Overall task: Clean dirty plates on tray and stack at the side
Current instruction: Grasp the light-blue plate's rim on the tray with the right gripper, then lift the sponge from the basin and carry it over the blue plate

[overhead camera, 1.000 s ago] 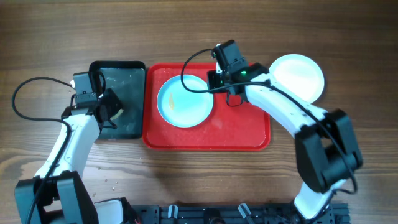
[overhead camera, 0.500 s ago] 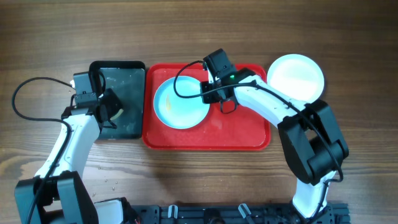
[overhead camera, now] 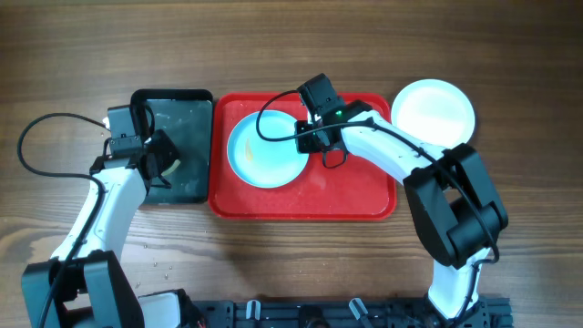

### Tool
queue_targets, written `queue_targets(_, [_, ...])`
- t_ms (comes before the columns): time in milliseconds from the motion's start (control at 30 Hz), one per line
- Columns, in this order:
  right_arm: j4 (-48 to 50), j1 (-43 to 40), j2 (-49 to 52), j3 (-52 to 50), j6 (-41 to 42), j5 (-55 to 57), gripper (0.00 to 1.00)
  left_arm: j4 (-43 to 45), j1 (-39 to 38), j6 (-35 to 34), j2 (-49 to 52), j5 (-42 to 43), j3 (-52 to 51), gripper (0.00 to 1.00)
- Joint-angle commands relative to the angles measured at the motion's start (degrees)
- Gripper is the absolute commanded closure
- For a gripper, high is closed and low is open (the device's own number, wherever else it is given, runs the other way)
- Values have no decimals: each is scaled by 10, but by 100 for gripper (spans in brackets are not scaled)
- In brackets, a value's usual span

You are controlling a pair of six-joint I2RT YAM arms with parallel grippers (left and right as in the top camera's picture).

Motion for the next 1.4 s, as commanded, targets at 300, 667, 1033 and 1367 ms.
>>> queue_targets(300, [-7, 1, 9, -3, 57, 21, 96, 34, 3, 147, -11, 57, -2, 95])
queue_targets(667, [-4, 1, 9, -3, 2, 30, 96, 70, 3, 249, -11, 113, -2, 96])
queue_targets(1033, [5, 1, 9, -3, -14, 25, 96, 50, -8, 337, -44, -15, 25, 96])
queue_targets(1367, [23, 1, 9, -2, -43, 14, 81, -84, -35, 292, -43, -59, 161, 96])
